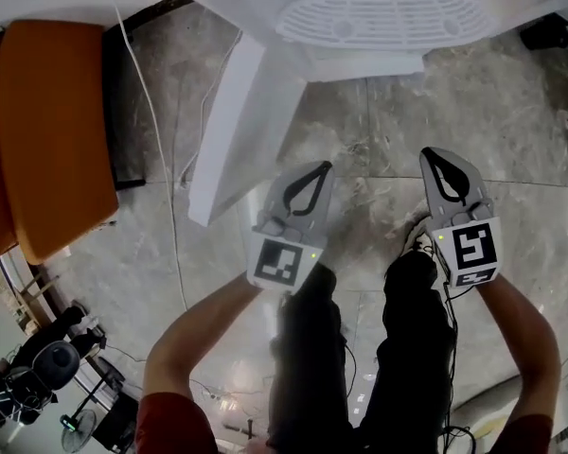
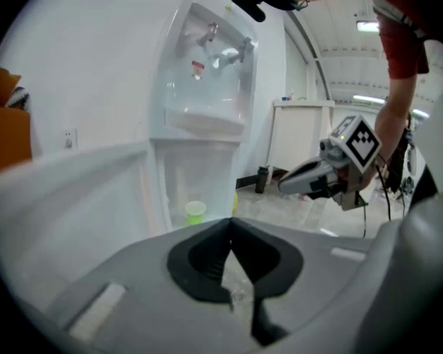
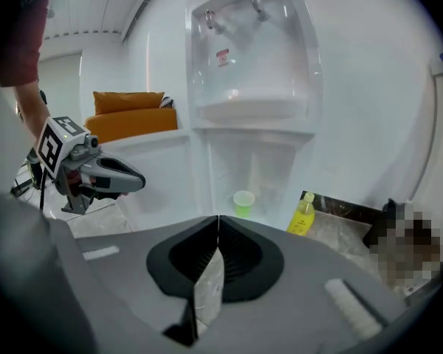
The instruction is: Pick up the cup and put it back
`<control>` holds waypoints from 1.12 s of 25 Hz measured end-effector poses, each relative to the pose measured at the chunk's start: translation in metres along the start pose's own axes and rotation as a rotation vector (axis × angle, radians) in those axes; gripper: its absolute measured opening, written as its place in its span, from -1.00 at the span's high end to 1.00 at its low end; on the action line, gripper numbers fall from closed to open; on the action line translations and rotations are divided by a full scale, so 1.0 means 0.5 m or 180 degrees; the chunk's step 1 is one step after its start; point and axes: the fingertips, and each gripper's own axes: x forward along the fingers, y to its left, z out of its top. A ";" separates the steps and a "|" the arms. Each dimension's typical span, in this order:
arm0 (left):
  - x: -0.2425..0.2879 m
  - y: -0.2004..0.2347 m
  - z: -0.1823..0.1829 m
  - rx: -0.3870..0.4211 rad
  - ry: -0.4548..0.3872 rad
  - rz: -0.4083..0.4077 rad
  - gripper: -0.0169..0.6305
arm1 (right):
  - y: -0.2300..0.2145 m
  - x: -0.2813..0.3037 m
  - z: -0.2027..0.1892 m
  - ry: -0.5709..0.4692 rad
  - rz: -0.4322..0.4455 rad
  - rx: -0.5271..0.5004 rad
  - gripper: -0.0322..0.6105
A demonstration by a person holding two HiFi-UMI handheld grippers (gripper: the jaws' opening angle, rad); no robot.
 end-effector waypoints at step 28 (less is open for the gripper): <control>-0.566 -0.060 1.016 -0.0011 -0.0337 0.1029 0.95 | 0.110 -0.744 0.936 -0.0654 -0.0667 -0.0019 0.89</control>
